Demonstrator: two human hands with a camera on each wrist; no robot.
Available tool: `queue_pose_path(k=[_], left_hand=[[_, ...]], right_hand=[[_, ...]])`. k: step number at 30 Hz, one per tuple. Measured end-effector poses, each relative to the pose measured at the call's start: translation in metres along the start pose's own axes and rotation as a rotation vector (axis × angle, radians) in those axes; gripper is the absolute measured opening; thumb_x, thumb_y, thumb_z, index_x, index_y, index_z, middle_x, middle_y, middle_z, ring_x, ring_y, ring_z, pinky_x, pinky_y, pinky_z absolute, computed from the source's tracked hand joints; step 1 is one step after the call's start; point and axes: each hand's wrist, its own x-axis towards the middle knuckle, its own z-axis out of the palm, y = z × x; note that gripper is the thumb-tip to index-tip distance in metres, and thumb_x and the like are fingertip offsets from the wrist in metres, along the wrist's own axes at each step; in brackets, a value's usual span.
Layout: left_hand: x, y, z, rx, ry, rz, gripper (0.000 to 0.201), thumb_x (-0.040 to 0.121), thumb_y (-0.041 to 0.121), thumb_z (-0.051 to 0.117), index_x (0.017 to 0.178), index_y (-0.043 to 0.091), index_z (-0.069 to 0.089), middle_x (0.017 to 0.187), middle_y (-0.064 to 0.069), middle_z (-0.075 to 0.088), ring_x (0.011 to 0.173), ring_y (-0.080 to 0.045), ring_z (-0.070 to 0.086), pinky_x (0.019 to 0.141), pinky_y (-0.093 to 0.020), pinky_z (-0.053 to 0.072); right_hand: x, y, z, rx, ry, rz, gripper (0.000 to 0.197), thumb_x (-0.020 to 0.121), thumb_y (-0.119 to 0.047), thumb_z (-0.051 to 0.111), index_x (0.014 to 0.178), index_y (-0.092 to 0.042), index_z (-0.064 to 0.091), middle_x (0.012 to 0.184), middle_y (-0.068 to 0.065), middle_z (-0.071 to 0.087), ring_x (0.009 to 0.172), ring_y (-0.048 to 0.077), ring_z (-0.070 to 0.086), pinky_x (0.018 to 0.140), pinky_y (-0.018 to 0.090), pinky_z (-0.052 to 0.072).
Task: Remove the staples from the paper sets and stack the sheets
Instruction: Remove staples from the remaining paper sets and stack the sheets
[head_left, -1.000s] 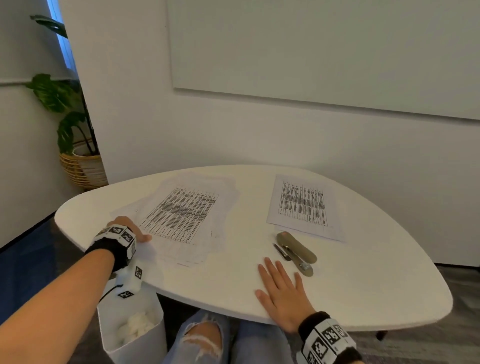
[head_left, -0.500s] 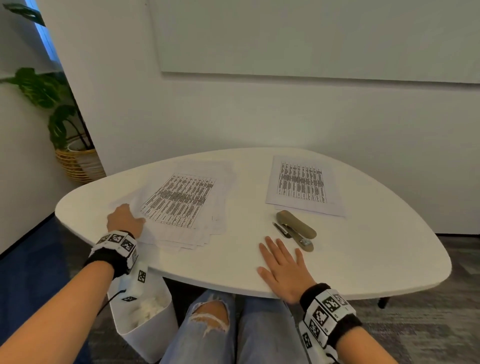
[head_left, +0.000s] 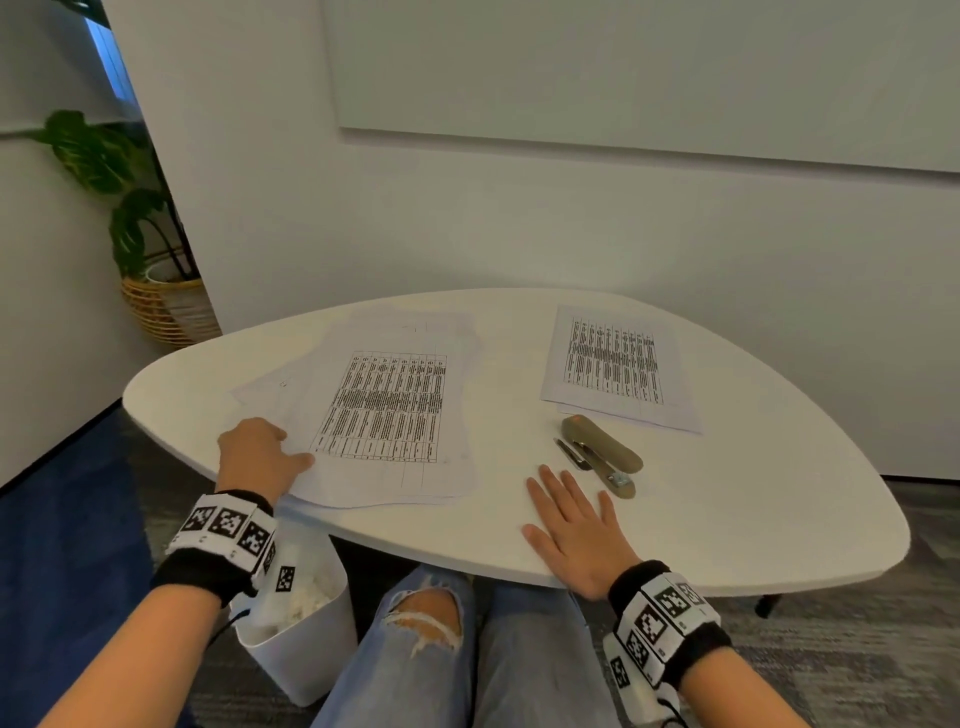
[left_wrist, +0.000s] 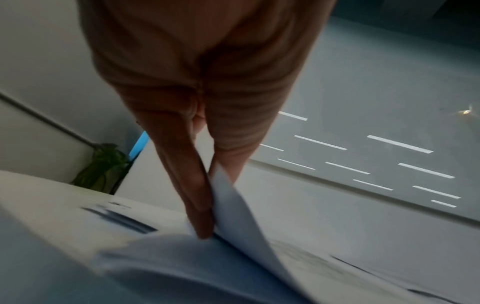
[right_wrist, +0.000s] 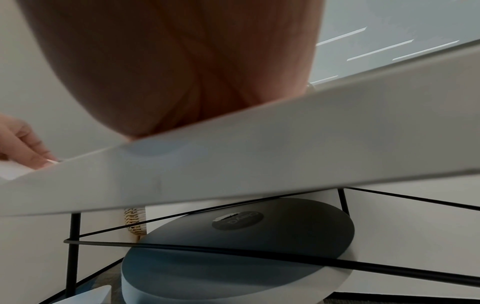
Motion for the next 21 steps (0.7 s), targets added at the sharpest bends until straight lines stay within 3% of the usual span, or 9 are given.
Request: queue_pose_path(k=[2,4,9,13,14,16,17,19,21], left_hand=[[0.004,-0.007,-0.005,-0.019,-0.002,-0.023,0.029,0.077,0.022,0.077,0.096,0.001,0.070,0.107,-0.014,0.067,0.109,-0.032,0.055,0.102,-0.038,0.030],[0.005,-0.012,-0.010,-0.018,-0.028,-0.037,0.022,0.078,0.020,0.077,0.087,0.001,0.073,0.101,-0.014,0.070,0.105,-0.032,0.058,0.100,-0.039,0.035],[0.003,-0.015,-0.013,-0.096,-0.029,-0.086,0.024,0.086,0.018,0.068,0.094,-0.005,0.069,0.100,-0.019,0.068,0.094,-0.033,0.059,0.089,-0.039,0.043],[-0.009,-0.001,-0.015,-0.106,-0.091,-0.047,0.025,0.092,0.019,0.061,0.096,-0.005,0.066,0.100,-0.020,0.066,0.094,-0.032,0.061,0.089,-0.036,0.045],[-0.013,0.004,-0.017,-0.139,-0.108,-0.029,0.023,0.092,0.017,0.060,0.093,-0.005,0.065,0.095,-0.018,0.066,0.088,-0.031,0.063,0.085,-0.035,0.049],[-0.023,0.014,-0.019,-0.296,-0.153,-0.013,0.013,0.091,0.011,0.062,0.090,-0.002,0.062,0.087,-0.012,0.062,0.073,-0.023,0.063,0.063,-0.029,0.056],[-0.030,0.021,-0.021,-0.387,-0.200,-0.007,0.010,0.089,0.008,0.064,0.093,0.001,0.060,0.087,-0.010,0.059,0.072,-0.019,0.061,0.056,-0.026,0.056],[-0.043,0.034,-0.021,-0.534,-0.375,0.002,0.022,0.085,0.005,0.067,0.103,0.006,0.055,0.086,-0.010,0.056,0.068,-0.018,0.061,0.054,-0.026,0.057],[-0.057,0.046,-0.018,-0.568,-0.583,0.054,0.030,0.084,0.002,0.067,0.110,0.009,0.053,0.074,-0.008,0.054,0.055,-0.015,0.061,0.053,-0.024,0.056]], right_hand=[[-0.001,-0.001,-0.001,0.002,-0.004,0.002,0.096,0.063,-0.069,-0.019,0.150,-0.028,-0.011,0.156,-0.008,-0.022,0.144,0.013,-0.018,0.115,0.047,-0.008],[-0.001,-0.001,-0.002,-0.004,-0.007,0.002,0.096,0.063,-0.068,-0.019,0.150,-0.028,-0.012,0.156,-0.008,-0.022,0.144,0.013,-0.019,0.115,0.047,-0.008],[0.001,0.002,0.001,-0.013,-0.002,-0.016,0.098,0.061,-0.072,-0.024,0.149,-0.030,-0.015,0.155,-0.009,-0.025,0.144,0.013,-0.020,0.114,0.046,-0.009],[0.001,0.005,0.003,-0.001,-0.007,-0.022,0.102,0.057,-0.075,-0.029,0.148,-0.031,-0.016,0.154,-0.010,-0.026,0.143,0.012,-0.021,0.114,0.045,-0.010],[0.000,0.004,0.002,0.008,-0.010,-0.021,0.102,0.058,-0.076,-0.028,0.148,-0.031,-0.016,0.154,-0.010,-0.026,0.143,0.012,-0.021,0.114,0.046,-0.010],[0.001,0.004,-0.003,0.026,-0.031,-0.020,0.104,0.057,-0.078,-0.024,0.149,-0.031,-0.013,0.155,-0.009,-0.024,0.143,0.012,-0.020,0.115,0.046,-0.009],[0.001,0.003,-0.007,0.059,-0.042,-0.020,0.109,0.055,-0.081,-0.023,0.150,-0.030,-0.010,0.156,-0.009,-0.021,0.144,0.012,-0.018,0.115,0.046,-0.008],[-0.001,0.001,-0.021,0.218,-0.058,0.000,0.111,0.058,-0.086,-0.017,0.151,-0.028,-0.002,0.158,-0.008,-0.011,0.145,0.011,-0.011,0.116,0.044,-0.006],[-0.004,-0.005,-0.037,0.470,-0.038,0.032,0.088,0.078,-0.077,0.005,0.151,-0.028,0.007,0.159,-0.008,0.006,0.146,0.011,0.002,0.118,0.038,0.001]])
